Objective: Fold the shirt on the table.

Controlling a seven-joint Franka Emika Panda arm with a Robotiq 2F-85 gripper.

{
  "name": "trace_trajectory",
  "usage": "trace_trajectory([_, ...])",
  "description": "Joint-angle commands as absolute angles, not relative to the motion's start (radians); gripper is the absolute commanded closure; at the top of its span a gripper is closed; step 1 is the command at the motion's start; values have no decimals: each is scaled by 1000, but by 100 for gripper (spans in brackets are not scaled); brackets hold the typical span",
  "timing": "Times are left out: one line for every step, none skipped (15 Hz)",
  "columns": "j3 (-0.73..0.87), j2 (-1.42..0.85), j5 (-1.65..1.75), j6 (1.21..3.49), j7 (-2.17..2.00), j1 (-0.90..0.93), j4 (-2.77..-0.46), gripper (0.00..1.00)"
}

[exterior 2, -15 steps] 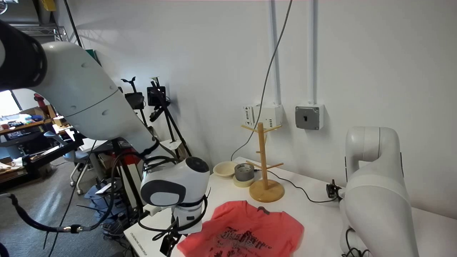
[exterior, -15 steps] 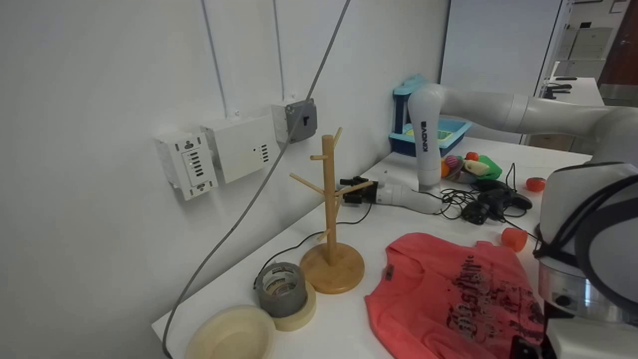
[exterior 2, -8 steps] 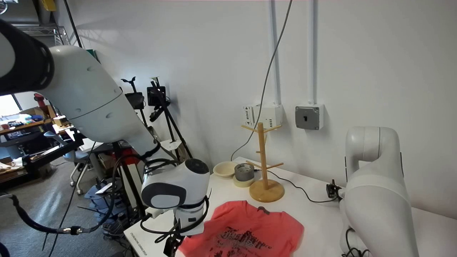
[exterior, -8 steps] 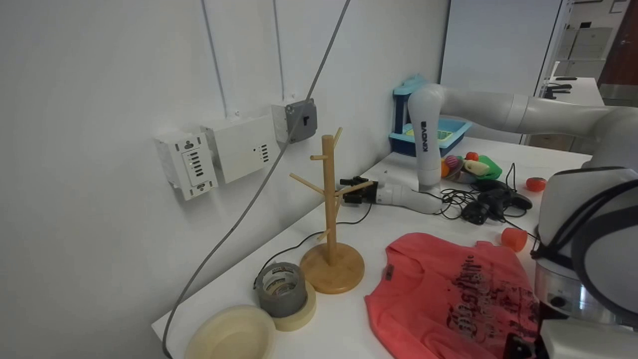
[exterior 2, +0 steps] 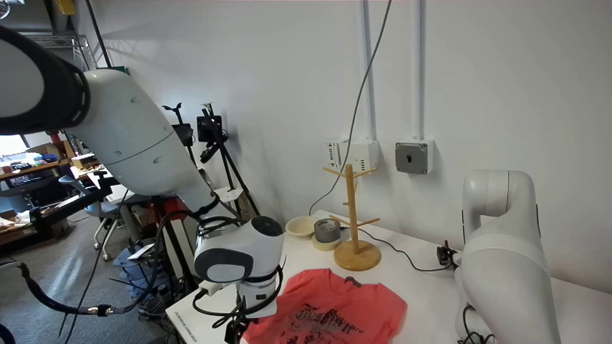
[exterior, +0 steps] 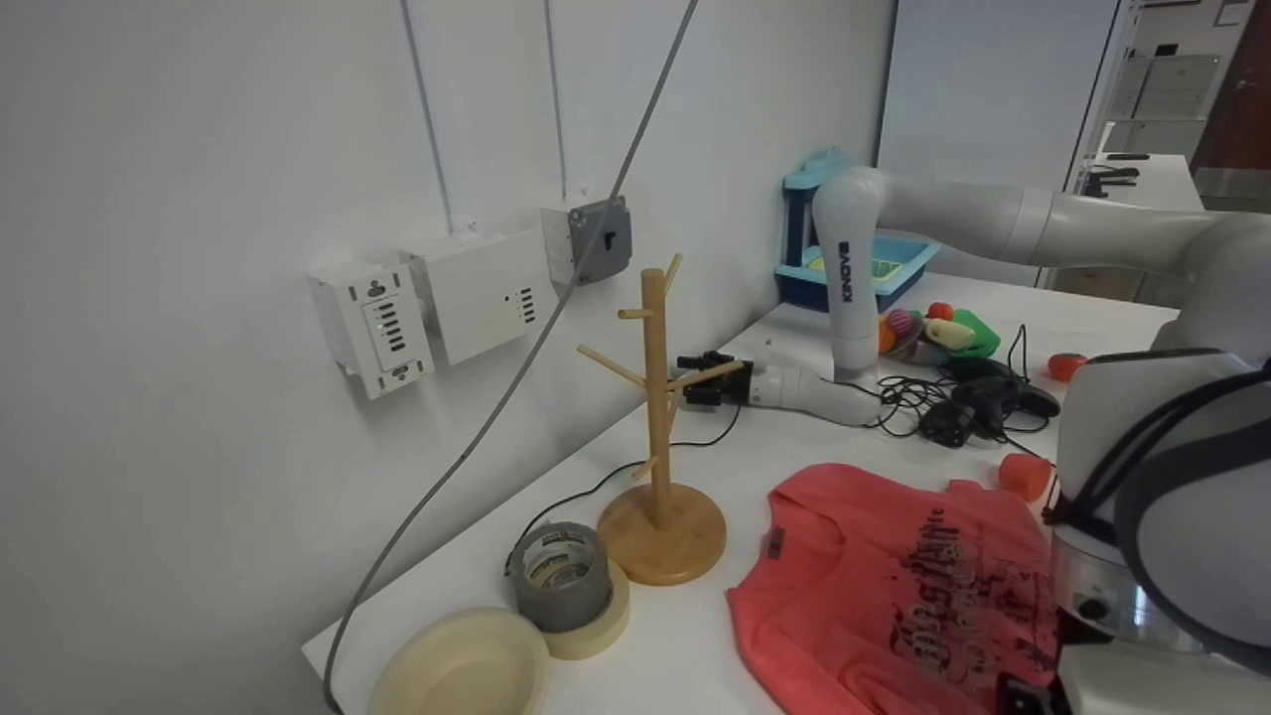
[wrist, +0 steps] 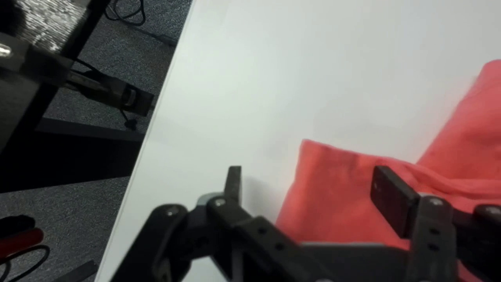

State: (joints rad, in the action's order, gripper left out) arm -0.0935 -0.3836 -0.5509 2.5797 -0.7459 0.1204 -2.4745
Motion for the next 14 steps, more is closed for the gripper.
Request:
trace_trajectory([-79, -418, -524, 2622, -743, 128, -2441, 19])
trace_trajectory([-79, -425, -520, 2627, -740, 126, -2435, 26])
trace_trajectory([-80, -431, -518, 2629, -738, 124, -2429, 39])
trace_trajectory([-82, -437, -522, 2630, -735, 121, -2423, 48])
trace_trajectory([-84, -441, -526, 2632, -732, 119, -2419, 60])
trace_trajectory([-86, -442, -528, 2633, -729, 117, -2414, 65])
trace_trajectory([-86, -443, -529, 2632, -728, 117, -2410, 76])
trace_trajectory([-85, -443, -526, 2632, -729, 118, -2408, 84])
trace_trajectory([-81, -441, -520, 2633, -732, 121, -2409, 91])
trace_trajectory([-79, -435, -518, 2633, -734, 122, -2411, 99])
trace_trajectory([-79, -428, -516, 2634, -735, 123, -2416, 100])
trace_trajectory([-77, -420, -514, 2636, -737, 124, -2422, 100])
trace_trajectory([-80, -409, -520, 2632, -733, 120, -2429, 100])
trace_trajectory([-85, -400, -527, 2622, -728, 115, -2434, 99])
